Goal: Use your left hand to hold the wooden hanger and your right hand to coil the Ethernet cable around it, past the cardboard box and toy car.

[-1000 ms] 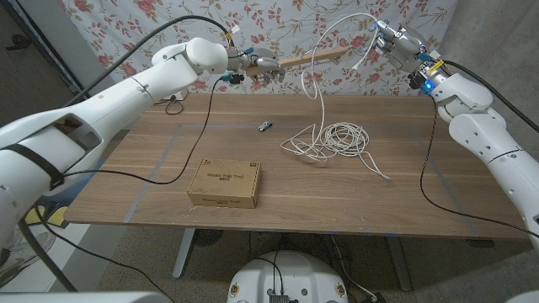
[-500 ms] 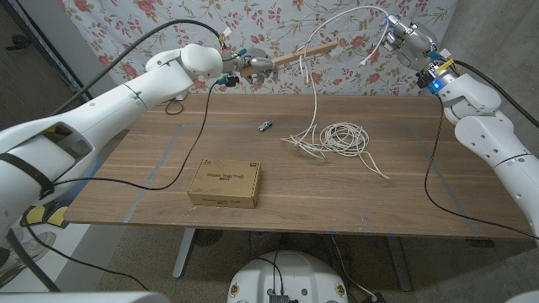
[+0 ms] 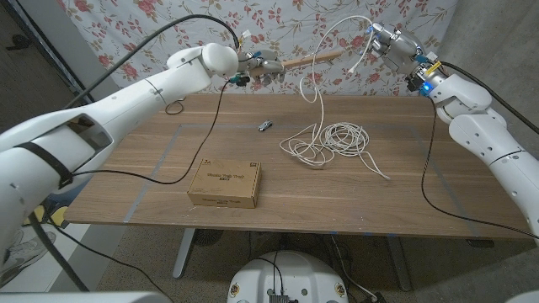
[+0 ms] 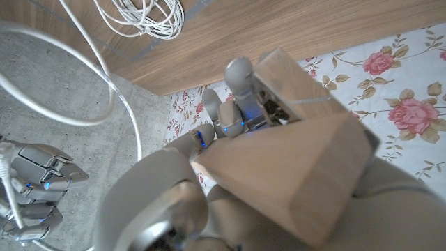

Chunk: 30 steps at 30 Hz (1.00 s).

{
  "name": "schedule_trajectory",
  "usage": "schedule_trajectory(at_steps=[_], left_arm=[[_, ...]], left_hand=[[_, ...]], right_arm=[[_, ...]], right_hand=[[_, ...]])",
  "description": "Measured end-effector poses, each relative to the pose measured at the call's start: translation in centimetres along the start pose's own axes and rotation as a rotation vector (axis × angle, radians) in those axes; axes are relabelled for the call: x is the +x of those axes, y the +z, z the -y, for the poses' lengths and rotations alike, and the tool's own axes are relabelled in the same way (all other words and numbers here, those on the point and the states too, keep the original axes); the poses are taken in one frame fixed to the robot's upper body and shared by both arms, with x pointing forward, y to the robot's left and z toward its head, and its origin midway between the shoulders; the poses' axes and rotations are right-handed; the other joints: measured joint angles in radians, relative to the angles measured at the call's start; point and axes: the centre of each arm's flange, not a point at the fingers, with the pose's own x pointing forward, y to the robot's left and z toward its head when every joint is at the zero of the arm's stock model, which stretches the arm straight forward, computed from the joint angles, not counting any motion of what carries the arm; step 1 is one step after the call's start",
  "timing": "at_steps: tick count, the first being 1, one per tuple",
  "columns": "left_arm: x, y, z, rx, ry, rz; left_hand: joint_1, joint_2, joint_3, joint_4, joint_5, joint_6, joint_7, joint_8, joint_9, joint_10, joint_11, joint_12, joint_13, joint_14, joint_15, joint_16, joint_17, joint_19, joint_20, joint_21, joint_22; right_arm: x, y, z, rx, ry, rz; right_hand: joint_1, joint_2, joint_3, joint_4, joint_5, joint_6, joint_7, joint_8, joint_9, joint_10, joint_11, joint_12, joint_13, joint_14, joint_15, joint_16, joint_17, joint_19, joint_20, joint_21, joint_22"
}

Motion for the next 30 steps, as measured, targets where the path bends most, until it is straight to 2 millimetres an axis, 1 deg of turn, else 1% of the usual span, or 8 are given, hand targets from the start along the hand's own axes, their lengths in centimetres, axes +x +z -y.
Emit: schedule_trajectory(at_steps=[6,15,19,23,25,26,29,30], left_arm=[[2.4,1.3,0.1,0.033,0.0,0.006],[4.6,2.1,0.1,0.042,-0.005,0.017],[5.1,2.6,0.3,0.048,-0.023,0.049],[5.0,2.4,0.0,0.042,-0.023,0.057],[4.7,2.1,-0.2,0.039,-0.018,0.054],[4.6,2.1,-0.2,0.034,-0.022,0.062],[4.0,1.7,-0.3,0.034,-0.016,0.062],[3.7,1.5,-0.3,0.029,-0.016,0.066]], left_hand=[[0.0,0.0,0.0,0.0,0.0,0.0,0.0,0.0,0.0,0.001,0.0,0.0,0.0,0.0,0.0,0.004,0.006,0.0,0.0,0.0,0.0],[0.0,0.0,0.0,0.0,-0.004,0.0,0.0,0.0,-0.004,0.007,-0.003,0.0,0.0,0.004,-0.007,0.015,0.02,0.011,0.0,0.004,0.006],[0.0,0.0,0.0,0.0,-0.004,0.001,0.0,0.0,-0.008,0.009,-0.002,0.0,0.0,0.003,-0.007,0.016,0.017,0.011,0.0,0.004,0.006],[0.0,0.0,0.0,0.0,-0.004,0.001,0.0,0.0,-0.008,0.009,-0.002,0.0,0.0,0.0,-0.004,0.016,0.01,0.011,0.0,0.004,0.006],[0.0,0.0,0.0,0.0,-0.004,0.001,0.0,0.0,-0.008,0.009,-0.002,0.0,-0.001,-0.001,-0.003,0.016,0.008,0.01,0.0,0.004,0.006],[0.0,0.0,0.0,0.0,-0.004,0.001,0.0,0.0,-0.008,0.009,-0.002,0.0,-0.001,0.0,-0.003,0.016,0.008,0.008,0.003,0.004,0.006],[0.0,0.0,0.0,0.0,-0.004,0.001,-0.001,0.0,-0.008,0.009,-0.002,0.0,-0.001,-0.001,-0.003,0.013,0.004,0.007,0.004,0.004,0.006],[0.0,0.0,0.0,0.0,-0.004,0.001,-0.001,0.0,-0.008,0.009,-0.002,0.0,-0.001,0.0,-0.003,0.011,0.003,0.007,0.004,0.004,0.006]], right_arm=[[1.0,-0.9,-1.4,0.017,0.074,-0.01],[0.8,-1.1,-2.4,0.005,0.127,-0.014],[0.4,-1.1,-1.8,-0.002,0.11,-0.017],[0.0,-1.4,-0.8,-0.001,0.077,-0.026],[0.0,-1.4,-0.7,0.0,0.07,-0.026],[-0.2,-1.6,0.2,0.003,0.045,-0.027],[-0.2,-1.7,0.3,0.004,0.038,-0.029],[-0.2,-1.9,1.3,0.01,0.01,-0.03]], right_hand=[[0.0,0.0,0.003,0.003,0.0,0.0,0.0,0.0,-0.001,0.0,0.0,0.0,-0.003,-0.001,-0.001,0.012,0.0,0.0,0.0,0.008,0.0],[0.0,0.0,0.003,0.003,-0.001,0.0,0.0,0.0,-0.001,0.0,0.0,0.0,0.01,-0.008,0.003,0.026,0.0,-0.009,0.001,0.016,0.0],[0.0,0.0,0.003,0.003,-0.002,0.0,0.0,0.003,-0.006,0.0,0.0,-0.006,0.012,-0.014,0.004,0.033,0.0,-0.011,0.001,0.016,-0.004],[0.0,0.0,0.006,0.006,-0.002,0.0,0.0,0.004,-0.006,0.0,0.0,-0.007,0.014,-0.019,0.006,0.033,0.0,-0.019,0.0,0.016,-0.004],[-0.006,-0.006,0.007,0.006,0.0,0.0,0.0,0.004,-0.006,0.0,0.0,-0.007,0.014,-0.019,0.006,0.04,0.0,-0.021,-0.001,0.016,-0.004],[-0.006,-0.006,0.011,0.003,0.0,0.0,0.0,0.004,-0.006,0.0,0.0,-0.008,0.014,-0.019,0.006,0.04,0.0,-0.024,0.002,0.016,-0.004],[-0.006,-0.006,0.011,0.003,0.001,0.0,0.0,0.004,-0.01,0.0,0.0,-0.011,0.014,-0.019,0.006,0.044,0.0,-0.027,-0.001,0.016,-0.004],[-0.006,-0.006,0.011,0.003,0.001,0.0,0.0,0.004,-0.01,0.0,0.0,-0.011,0.014,-0.019,0.006,0.044,0.0,-0.029,-0.003,0.016,-0.004]])
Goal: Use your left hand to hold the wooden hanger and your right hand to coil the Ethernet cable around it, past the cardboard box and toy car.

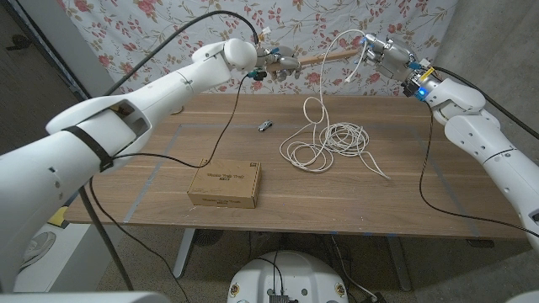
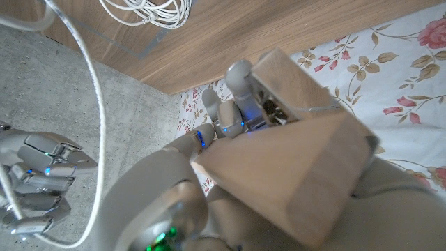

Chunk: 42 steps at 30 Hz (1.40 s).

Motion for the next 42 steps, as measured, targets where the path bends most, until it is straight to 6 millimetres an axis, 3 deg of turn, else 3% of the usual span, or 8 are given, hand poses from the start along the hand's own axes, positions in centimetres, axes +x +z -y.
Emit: schedule_trajectory(at_steps=[3,6,18,21,22,33,42], left_arm=[[-0.7,-0.4,-0.2,0.002,0.007,0.0],[-1.6,-1.1,-0.4,-0.013,0.015,-0.005],[-3.5,-2.9,-0.9,-0.044,-0.011,0.011],[-3.5,-3.6,-1.3,-0.046,-0.014,-0.003],[-3.4,-3.3,-1.0,-0.048,-0.039,0.021],[-1.9,-3.2,-0.4,-0.044,-0.168,0.074],[-1.0,-2.9,0.2,-0.035,-0.255,0.092]], left_hand=[[0.0,0.0,0.0,0.0,0.0,0.0,0.0,0.0,-0.004,0.0,0.0,0.0,0.0,0.0,0.0,0.0,0.0,0.0,0.0,0.0,0.0],[0.0,0.0,0.0,0.0,0.0,0.0,0.0,0.0,-0.004,0.0,0.0,0.0,0.0,0.0,0.0,0.0,-0.002,0.0,0.0,0.0,-0.003],[0.0,0.0,0.0,0.0,0.0,0.002,-0.002,0.006,-0.004,0.002,0.002,0.0,-0.001,0.0,0.0,0.0,-0.005,0.0,0.0,0.0,0.0],[0.0,0.0,0.0,0.0,0.0,0.002,-0.002,0.006,-0.005,-0.001,0.0,0.0,-0.001,0.0,0.0,0.0,-0.004,0.0,0.0,0.0,-0.002],[0.0,0.0,0.0,0.0,0.0,0.002,-0.002,0.006,-0.005,-0.003,-0.002,0.0,-0.001,0.0,0.0,0.0,-0.003,0.0,0.0,0.0,-0.001],[0.0,0.0,0.0,0.0,0.0,-0.002,0.002,0.006,-0.004,-0.006,-0.002,0.0,0.0,-0.004,-0.004,0.0,-0.003,-0.004,-0.004,0.0,-0.003],[0.0,0.0,0.0,0.0,0.0,-0.003,0.003,0.01,-0.009,-0.006,-0.002,0.0,0.0,-0.006,-0.002,0.0,-0.002,-0.004,-0.004,0.0,-0.003]], right_arm=[[0.0,0.0,0.0,0.0,-0.004,0.0],[0.2,-0.5,1.6,0.013,-0.051,0.005],[1.5,-0.7,2.5,0.007,-0.097,0.003],[2.1,-0.1,2.7,-0.006,-0.098,0.006],[2.2,-0.8,2.5,0.003,-0.098,-0.005],[4.4,-0.5,2.2,-0.027,-0.085,-0.034],[6.1,1.2,2.7,-0.114,-0.102,-0.089]], right_hand=[[-0.001,0.001,0.001,0.001,0.0,0.0,0.0,0.0,0.0,0.002,0.002,0.0,0.003,-0.002,-0.002,0.0,0.0,-0.005,0.005,0.0,0.0],[-0.006,-0.004,0.001,0.0,0.0,0.0,0.0,0.0,0.0,0.003,0.0,0.0,0.005,-0.007,0.004,0.0,0.0,-0.005,0.005,0.0,0.0],[-0.007,-0.003,0.001,0.0,-0.001,0.002,-0.002,-0.001,-0.002,0.004,0.0,-0.004,0.005,-0.009,0.002,0.004,0.0,-0.005,0.005,0.0,0.0],[-0.007,-0.003,0.001,0.0,-0.001,0.002,-0.002,-0.001,-0.002,0.003,0.0,-0.004,0.005,-0.018,0.004,0.004,0.0,-0.005,0.005,0.0,0.0],[-0.007,-0.003,0.001,0.0,-0.001,0.002,-0.002,-0.001,-0.002,0.003,0.0,-0.004,0.005,-0.018,0.004,0.004,0.0,-0.005,0.005,0.0,0.0],[-0.007,-0.003,0.001,0.0,-0.002,0.002,-0.002,-0.002,-0.002,0.005,0.002,-0.004,0.009,-0.018,0.004,0.011,0.0,-0.006,0.004,0.0,0.0],[-0.007,-0.003,0.001,0.0,-0.003,0.002,-0.002,0.002,0.003,0.005,0.002,-0.007,0.008,-0.027,0.006,0.011,0.0,-0.018,0.004,0.0,0.0]])
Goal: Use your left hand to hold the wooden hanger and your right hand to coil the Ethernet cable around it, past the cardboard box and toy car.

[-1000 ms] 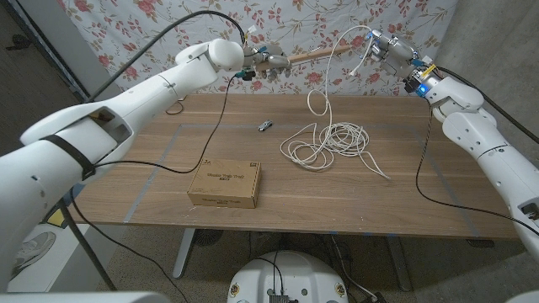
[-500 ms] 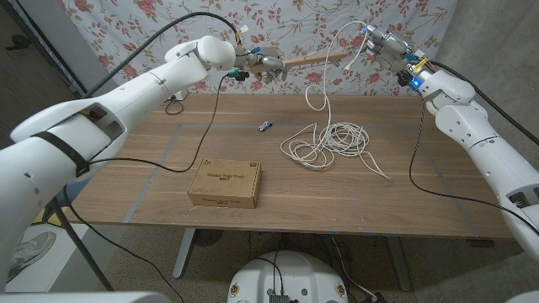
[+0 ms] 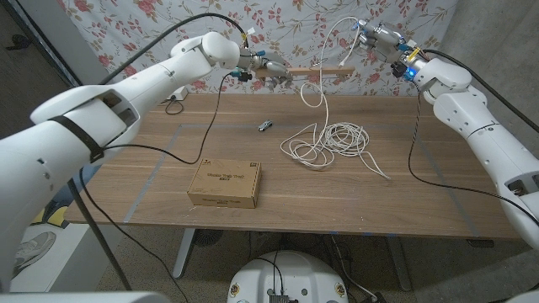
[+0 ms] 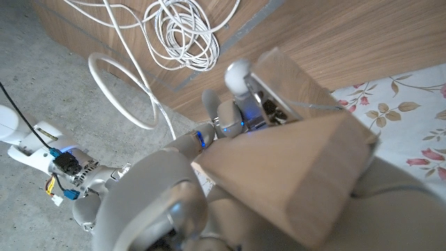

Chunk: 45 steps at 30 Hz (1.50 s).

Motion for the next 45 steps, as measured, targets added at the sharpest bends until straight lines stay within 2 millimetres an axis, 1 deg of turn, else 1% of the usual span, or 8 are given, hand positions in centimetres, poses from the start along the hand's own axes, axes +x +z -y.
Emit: schedule_trajectory(at_steps=[7,13,17,26,28,38,43,45], left_arm=[[0.2,0.5,0.5,0.006,-0.05,0.011],[0.1,1.1,0.8,0.007,-0.083,0.021],[0.0,1.4,0.9,0.003,-0.097,0.027],[-0.5,1.8,1.3,-0.025,-0.127,0.052],[-0.6,1.8,1.3,-0.034,-0.128,0.06],[-1.7,2.2,1.2,-0.097,-0.126,0.129],[-2.3,2.4,0.9,-0.141,-0.111,0.188],[-2.5,2.4,0.8,-0.158,-0.106,0.207]], left_hand=[[0.0,0.0,0.0,0.0,0.0,0.0,0.0,0.0,0.0,0.0,0.0,0.0,0.0,-0.002,0.002,0.0,-0.005,0.0,0.0,0.0,0.0],[0.0,0.0,0.0,0.0,0.0,0.0,0.0,0.0,0.0,0.0,0.001,0.0,0.0,-0.002,0.002,0.0,0.003,0.0,0.0,0.0,0.0],[0.0,0.0,0.0,0.0,0.0,-0.002,0.001,0.0,0.0,-0.002,0.002,0.0,0.0,-0.002,0.002,0.0,0.008,0.0,0.0,0.0,0.0],[0.0,0.0,0.0,0.0,0.0,-0.002,0.001,0.004,0.0,-0.002,0.002,0.0,0.0,-0.002,0.002,0.005,0.019,0.0,0.0,0.0,0.0],[0.0,0.0,0.0,0.0,0.0,-0.002,0.001,0.004,0.0,-0.002,0.002,0.0,0.0,-0.002,0.002,0.006,0.02,0.0,0.0,0.0,0.0],[0.0,0.0,0.0,0.0,0.0,-0.003,0.0,0.004,0.0,-0.004,0.003,0.0,0.0,-0.005,-0.002,0.02,0.035,0.0,0.0,0.0,0.0],[-0.005,0.005,0.0,0.0,0.0,-0.003,0.0,0.004,0.0,-0.006,0.002,0.0,0.0,-0.006,-0.002,0.02,0.037,0.0,0.0,0.0,0.0],[-0.005,0.005,0.0,0.0,0.0,-0.003,0.0,0.004,-0.003,-0.006,0.002,0.0,-0.001,-0.006,-0.002,0.02,0.037,0.0,0.0,0.0,0.0]], right_arm=[[0.5,0.5,1.1,-0.039,-0.036,-0.033],[1.0,0.9,2.6,-0.067,-0.079,-0.063],[1.3,0.9,3.5,-0.081,-0.104,-0.089],[1.7,0.4,6.0,-0.117,-0.187,-0.173],[1.7,0.1,6.4,-0.123,-0.203,-0.196],[1.3,-2.2,8.5,-0.141,-0.259,-0.303],[1.0,-4.2,9.0,-0.134,-0.263,-0.357],[0.9,-4.8,9.0,-0.131,-0.262,-0.372]], right_hand=[[0.0,0.0,0.0,0.0,0.007,0.0,0.0,0.001,0.0,-0.002,-0.002,-0.004,-0.001,-0.006,0.002,0.008,0.0,0.0,0.0,0.0,0.0],[-0.005,0.005,0.002,0.002,0.007,0.0,0.0,0.001,0.0,-0.002,-0.002,-0.005,0.001,-0.013,0.005,0.016,0.0,-0.002,0.002,0.0,0.0],[-0.006,0.005,0.003,0.003,0.007,0.0,0.0,0.001,0.005,-0.002,-0.002,-0.005,0.001,-0.013,0.005,0.015,0.0,-0.005,0.005,0.0,0.0],[-0.008,0.002,0.006,0.0,0.007,-0.001,0.001,0.001,0.004,-0.003,-0.002,-0.005,0.0,-0.022,0.003,0.015,0.0,-0.011,0.0,-0.007,0.0],[-0.01,0.001,0.006,0.0,0.007,-0.001,0.001,0.004,0.005,-0.003,-0.002,-0.011,-0.002,-0.026,0.007,0.015,0.0,-0.014,0.004,-0.007,0.0],[-0.012,-0.002,0.008,-0.002,0.01,-0.001,0.001,0.005,0.014,-0.003,-0.002,-0.012,-0.011,-0.034,0.009,0.015,0.0,-0.02,-0.002,-0.007,0.0],[-0.018,-0.001,0.008,-0.002,0.01,-0.001,0.001,0.005,0.014,-0.003,-0.002,-0.012,-0.011,-0.034,0.009,0.015,0.0,-0.02,-0.002,-0.007,0.0],[-0.018,-0.001,0.008,-0.002,0.01,-0.001,0.001,0.005,0.014,-0.003,-0.002,-0.015,-0.012,-0.038,0.013,0.015,0.0,-0.025,0.004,-0.007,0.0]])
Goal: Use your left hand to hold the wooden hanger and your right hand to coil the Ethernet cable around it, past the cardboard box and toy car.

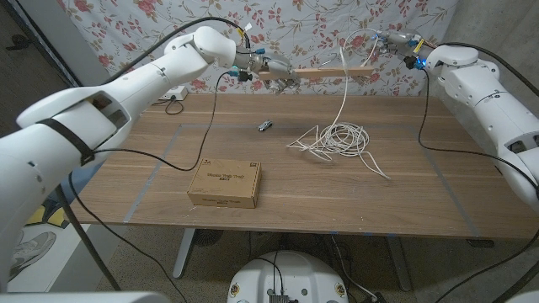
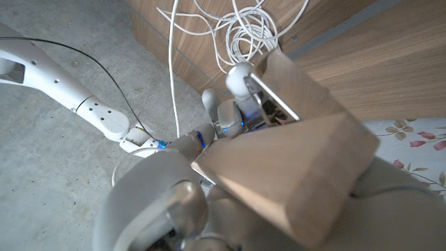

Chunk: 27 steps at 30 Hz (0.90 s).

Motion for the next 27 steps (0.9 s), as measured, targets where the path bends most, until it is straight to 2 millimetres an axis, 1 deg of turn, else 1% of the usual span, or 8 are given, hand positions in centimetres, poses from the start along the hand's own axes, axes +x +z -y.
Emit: schedule_trajectory(at_steps=[9,10,11,12,18,22,26,27], left_arm=[[-0.6,0.0,-0.5,-0.073,0.052,0.094],[-0.6,0.1,-0.6,-0.076,0.059,0.101],[-0.6,0.0,-0.6,-0.082,0.064,0.105],[-0.7,0.0,-0.7,-0.09,0.075,0.114],[-0.8,-0.3,-1.0,-0.123,0.116,0.151],[-0.9,-0.3,-1.2,-0.132,0.133,0.162],[-1.1,-0.4,-1.5,-0.141,0.149,0.169],[-1.1,-0.4,-1.6,-0.142,0.155,0.171]], left_hand=[[0.0,0.0,-0.004,0.004,0.0,0.0,0.0,0.0,-0.002,-0.001,0.001,0.0,0.0,0.0,0.0,0.0,0.002,0.0,0.0,0.0,0.003],[0.0,0.0,-0.004,0.004,0.0,0.0,-0.001,0.0,-0.001,-0.001,0.002,0.0,0.0,-0.002,-0.002,0.0,0.004,0.0,0.0,0.0,0.003],[0.0,0.0,-0.004,0.004,0.0,0.0,-0.001,0.0,0.0,-0.001,0.002,0.0,0.0,-0.003,-0.003,0.0,0.005,0.0,0.0,0.0,0.003],[0.0,0.0,-0.004,0.004,0.0,0.0,-0.001,0.0,-0.001,-0.001,0.002,0.0,0.0,-0.003,-0.003,0.0,0.003,0.0,0.0,0.0,0.003],[0.0,0.0,-0.004,0.004,0.0,0.0,-0.001,0.0,-0.002,-0.001,0.002,0.0,0.0,-0.003,-0.003,0.0,-0.003,0.0,0.0,0.0,0.0],[0.0,0.0,-0.004,0.004,0.0,0.0,-0.001,0.004,-0.002,-0.001,0.002,0.0,0.0,-0.003,-0.003,0.0,-0.003,0.0,0.0,0.0,0.003],[0.0,0.0,-0.004,0.004,0.0,0.0,-0.001,0.004,-0.002,-0.001,0.002,0.0,0.0,-0.003,-0.003,0.0,-0.003,0.0,0.0,0.0,0.003],[0.0,0.0,-0.004,0.004,0.0,0.0,-0.001,0.004,-0.002,-0.001,0.002,0.0,0.0,-0.003,-0.003,-0.002,-0.004,0.0,0.0,0.0,0.003]], right_arm=[[0.6,-3.5,-1.0,0.02,0.039,-0.055],[0.6,-3.6,-1.0,0.02,0.04,-0.055],[0.7,-4.6,-1.2,0.033,0.042,-0.071],[0.7,-4.6,-1.3,0.031,0.05,-0.065],[0.8,-7.4,-2.3,0.072,0.067,-0.096],[0.6,-9.2,-2.6,0.098,0.064,-0.123],[0.1,-11.5,-3.0,0.135,0.052,-0.156],[0.1,-11.6,-3.0,0.135,0.051,-0.156]], right_hand=[[-0.001,0.001,0.0,0.0,0.0,0.0,0.0,0.0,-0.003,0.0,0.0,-0.004,-0.009,0.0,0.0,0.0,0.0,0.0,0.0,0.0,0.0],[-0.001,0.001,0.0,0.0,0.0,0.0,0.0,0.0,-0.003,0.0,0.0,-0.004,-0.009,0.0,0.0,0.0,0.0,0.0,0.0,0.0,0.0],[-0.001,0.001,0.0,0.0,0.0,0.0,0.0,0.0,-0.003,0.0,0.0,-0.004,-0.009,0.0,0.0,0.0,0.0,0.0,0.0,0.0,0.0],[-0.001,0.001,0.0,0.0,0.0,0.0,0.0,0.0,-0.003,0.0,0.0,-0.004,-0.009,0.0,0.0,0.0,0.0,0.0,0.0,0.0,0.0],[-0.001,0.002,0.003,-0.003,0.0,0.0,0.0,-0.001,-0.003,0.0,0.0,-0.004,-0.009,0.0,0.0,0.0,0.0,0.0,0.0,0.0,0.0],[-0.001,0.002,0.003,-0.003,-0.001,0.0,0.0,0.0,-0.005,0.0,0.0,-0.004,-0.006,-0.002,-0.002,0.0,0.0,0.0,0.0,0.0,0.0],[-0.001,0.001,0.003,-0.003,-0.001,-0.002,0.002,0.0,-0.005,0.0,0.001,-0.004,-0.006,-0.002,-0.002,0.0,0.0,0.0,0.0,0.0,0.0],[-0.001,0.001,0.003,-0.003,-0.001,-0.002,0.002,0.0,-0.005,0.0,0.001,-0.004,-0.006,-0.002,-0.002,0.0,0.0,0.0,0.0,0.0,0.0]])
